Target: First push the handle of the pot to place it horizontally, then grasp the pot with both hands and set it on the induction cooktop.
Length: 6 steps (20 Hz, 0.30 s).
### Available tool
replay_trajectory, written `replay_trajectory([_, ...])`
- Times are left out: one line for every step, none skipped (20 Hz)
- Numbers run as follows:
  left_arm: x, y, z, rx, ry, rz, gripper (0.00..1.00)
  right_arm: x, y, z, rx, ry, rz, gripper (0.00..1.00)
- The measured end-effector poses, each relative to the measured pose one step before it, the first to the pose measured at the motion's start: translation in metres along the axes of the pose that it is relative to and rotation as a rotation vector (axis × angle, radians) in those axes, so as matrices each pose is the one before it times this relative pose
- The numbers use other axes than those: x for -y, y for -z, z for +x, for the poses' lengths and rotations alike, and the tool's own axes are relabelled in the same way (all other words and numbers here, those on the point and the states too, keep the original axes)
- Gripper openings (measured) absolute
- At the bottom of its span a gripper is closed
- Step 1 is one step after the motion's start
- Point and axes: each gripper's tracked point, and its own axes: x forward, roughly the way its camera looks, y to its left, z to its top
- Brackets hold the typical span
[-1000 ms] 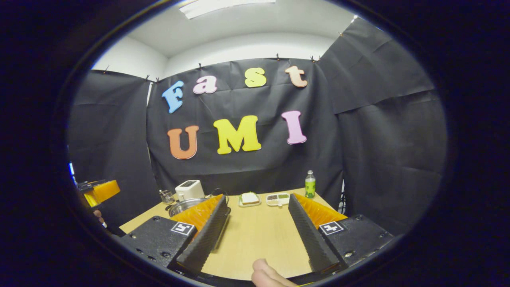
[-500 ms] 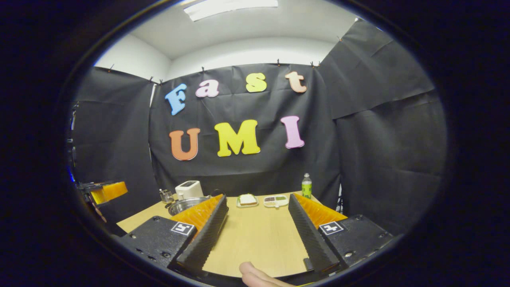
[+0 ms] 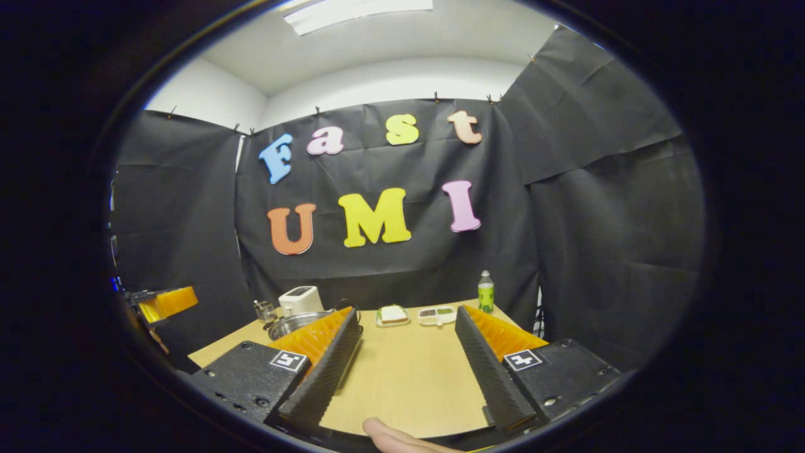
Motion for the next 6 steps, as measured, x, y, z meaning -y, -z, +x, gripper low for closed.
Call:
replay_trajectory([0.00042, -0.00036, 0.0002, -0.00156, 0.00105, 0.00051, 0.95, 0.00096, -0.00097, -0.00054, 0.00356, 0.00107, -0.00177, 0.96])
replay_trajectory([-0.00014, 0.00094, 0.00064, -0.00246, -0.00045, 0.00159, 0.95, 0.00071, -0.0012, -0.00081, 0.00474, 0.00116, -0.00188, 0.96])
replay_trajectory([-0.00024, 0.00006, -0.0001, -0.00191, -0.00102, 0.00145, 0.95, 0.0007, -0.00194, -0.0016, 0.00601, 0.00087, -0.00041, 0.96])
replay_trajectory([0.00026, 0.00079, -0.00084, -0.00033, 0.00087, 0.00153, 0.95, -0.00025, 0.00003, -0.00029, 0.00664, -0.00208, -0.00149, 0.99])
replay_trajectory([0.00104, 0.00117, 0.00034, -0.0022, 0.00196, 0.00204, 0.95, -0.00021, -0.0007, -0.00062, 0.00509, -0.0025, -0.00146, 0.99])
replay_trajectory([0.00093, -0.00072, -0.00038, 0.00084, 0.00134, 0.00139, 0.95, 0.00051, 0.00043, -0.0006, 0.00257, -0.00119, -0.00055, 0.98])
